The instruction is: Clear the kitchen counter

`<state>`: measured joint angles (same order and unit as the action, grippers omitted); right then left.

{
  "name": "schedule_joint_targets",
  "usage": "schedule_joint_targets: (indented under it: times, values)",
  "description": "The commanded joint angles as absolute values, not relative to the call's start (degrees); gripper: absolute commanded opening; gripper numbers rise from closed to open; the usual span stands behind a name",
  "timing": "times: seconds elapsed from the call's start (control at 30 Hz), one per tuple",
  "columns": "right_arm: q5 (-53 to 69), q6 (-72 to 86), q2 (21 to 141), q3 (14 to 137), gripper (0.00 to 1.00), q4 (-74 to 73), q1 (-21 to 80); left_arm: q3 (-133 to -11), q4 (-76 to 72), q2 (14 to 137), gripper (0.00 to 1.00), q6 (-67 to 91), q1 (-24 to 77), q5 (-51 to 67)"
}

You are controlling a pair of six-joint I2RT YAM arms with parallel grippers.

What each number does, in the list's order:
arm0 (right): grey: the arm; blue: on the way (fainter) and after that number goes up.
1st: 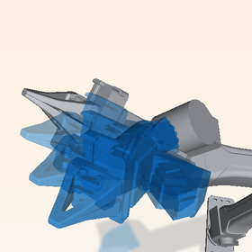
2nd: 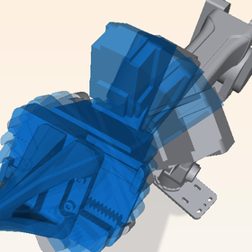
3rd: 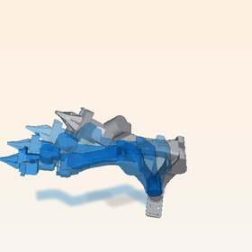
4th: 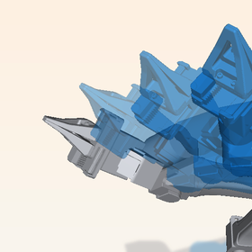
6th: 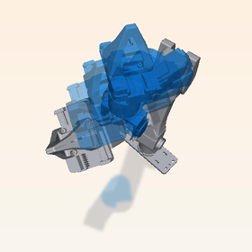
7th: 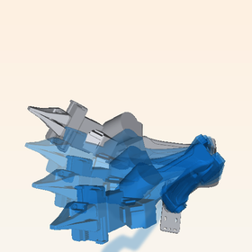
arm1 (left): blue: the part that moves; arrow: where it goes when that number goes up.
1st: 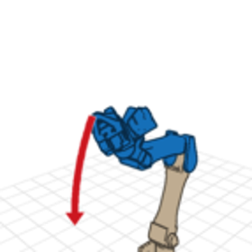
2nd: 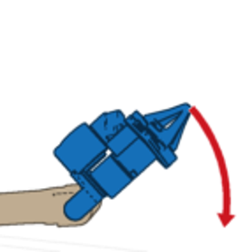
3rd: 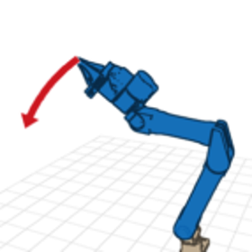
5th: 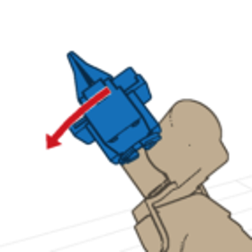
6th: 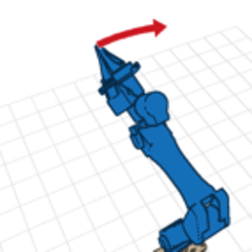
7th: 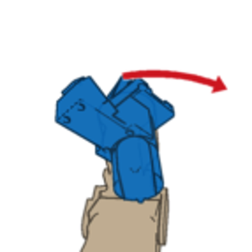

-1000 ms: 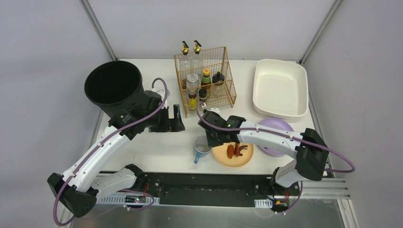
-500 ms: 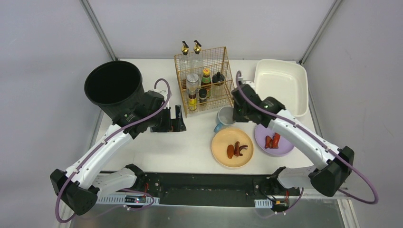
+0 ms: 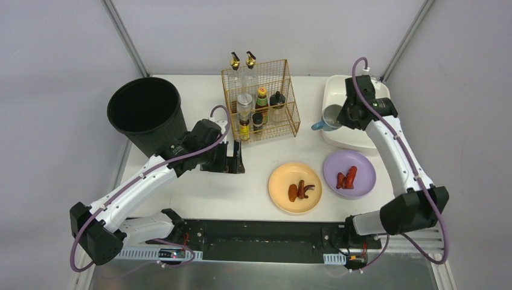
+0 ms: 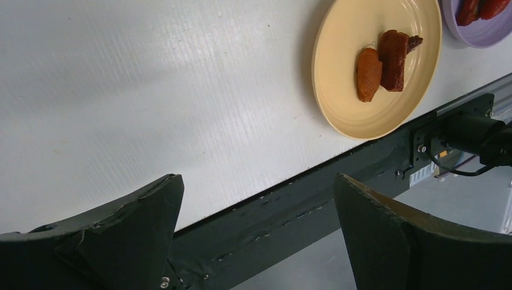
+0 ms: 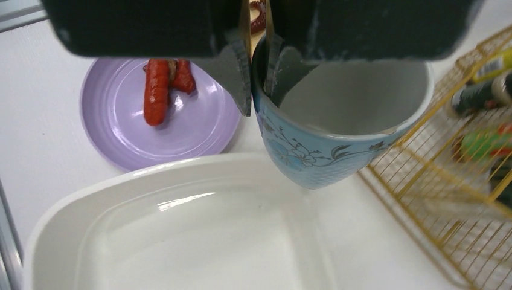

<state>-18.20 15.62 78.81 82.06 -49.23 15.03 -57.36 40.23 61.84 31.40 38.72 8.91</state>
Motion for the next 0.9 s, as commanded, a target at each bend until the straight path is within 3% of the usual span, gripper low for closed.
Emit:
schedule_joint_targets:
  times: [0.0, 0.37, 0.87]
  values:
    - [-17.08, 17.13, 83.12, 86.2, 0.0, -46.21, 8.6, -57.35, 38.15, 62.15, 1.0, 32.06, 40.5, 8.97]
    - [-16.98, 18.2, 96.59, 92.8, 0.0, -46.75, 0.27, -55.38, 37.54, 61.02, 1.0, 31.84, 41.82, 8.81]
    - [-14.8, 20.3, 106.17, 96.28, 0.0, -47.13, -6.46, -55.24, 36.84, 61.45, 1.0, 30.68, 41.83, 10.08]
